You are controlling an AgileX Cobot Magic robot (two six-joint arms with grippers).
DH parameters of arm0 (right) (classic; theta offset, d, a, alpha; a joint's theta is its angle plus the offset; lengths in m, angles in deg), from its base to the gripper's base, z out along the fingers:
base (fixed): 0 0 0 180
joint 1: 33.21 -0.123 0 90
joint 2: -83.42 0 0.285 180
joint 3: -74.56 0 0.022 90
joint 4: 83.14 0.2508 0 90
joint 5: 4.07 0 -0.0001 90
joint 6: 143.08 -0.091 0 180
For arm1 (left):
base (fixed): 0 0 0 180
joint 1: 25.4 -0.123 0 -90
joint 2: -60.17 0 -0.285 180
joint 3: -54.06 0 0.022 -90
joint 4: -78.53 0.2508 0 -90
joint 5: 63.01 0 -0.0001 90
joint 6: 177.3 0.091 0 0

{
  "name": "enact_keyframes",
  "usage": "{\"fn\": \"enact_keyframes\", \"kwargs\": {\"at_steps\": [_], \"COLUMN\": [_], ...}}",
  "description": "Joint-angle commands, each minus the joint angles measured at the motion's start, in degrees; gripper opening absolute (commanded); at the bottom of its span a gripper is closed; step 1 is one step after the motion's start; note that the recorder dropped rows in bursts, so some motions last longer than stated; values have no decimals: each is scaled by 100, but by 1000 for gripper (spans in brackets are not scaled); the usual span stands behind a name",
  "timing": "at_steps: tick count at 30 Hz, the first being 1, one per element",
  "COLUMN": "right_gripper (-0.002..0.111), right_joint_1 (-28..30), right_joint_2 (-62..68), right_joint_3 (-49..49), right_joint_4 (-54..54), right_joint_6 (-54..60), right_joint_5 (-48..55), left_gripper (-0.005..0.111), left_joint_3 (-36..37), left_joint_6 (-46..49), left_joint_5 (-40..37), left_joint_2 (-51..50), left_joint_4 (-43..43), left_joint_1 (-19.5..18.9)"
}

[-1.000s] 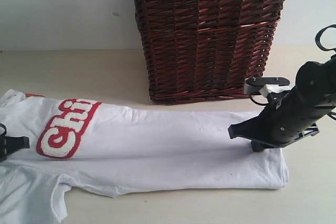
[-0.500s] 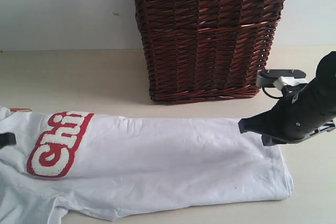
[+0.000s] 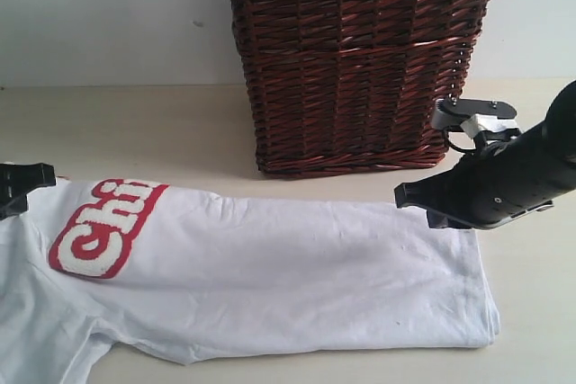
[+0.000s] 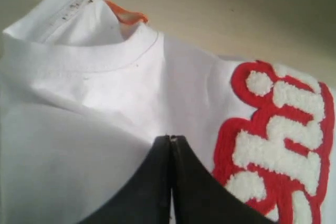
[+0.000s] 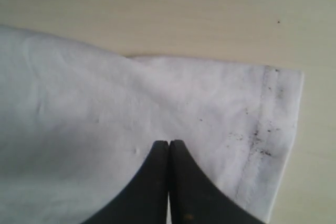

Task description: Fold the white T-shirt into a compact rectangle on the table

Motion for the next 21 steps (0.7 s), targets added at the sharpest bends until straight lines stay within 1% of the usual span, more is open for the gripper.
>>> {"fn": "enact_keyframes", "kwargs": {"at_steps": [1,3,5,11,13,15,19,21], "right_gripper": [0,0,0,0,0,0,0,0], "right_joint_1": [-4,-4,-4,-4,-4,-4,-4,-4], "right_joint_2": [49,52,52,52,52,52,52,52], "right_joint_3": [79,93,93,93,93,104,106,106], "right_joint_4": [26,26,26,26,26,26,89,102], "right_joint_6": [125,159,159,159,159,159,169,167], "right_joint_5": [46,215,311,398,398,376,319,273], "left_gripper": [0,0,4,34,40,43,42,42], "left_joint_3": [11,119,255,520,520,478,185,-32], "left_joint_6": [15,15,15,-24,-42,-42,-42,-42], "left_joint_5": [-321,-403,-511,-614,-659,-648,-637,-603], "left_joint_2": [-173,-199,-199,-74,28,189,638,823], "left_joint_4": [146,169,169,157,157,147,-5,-61], "left_joint_1": [-187,-279,-388,-654,-682,-682,-656,-573]}}
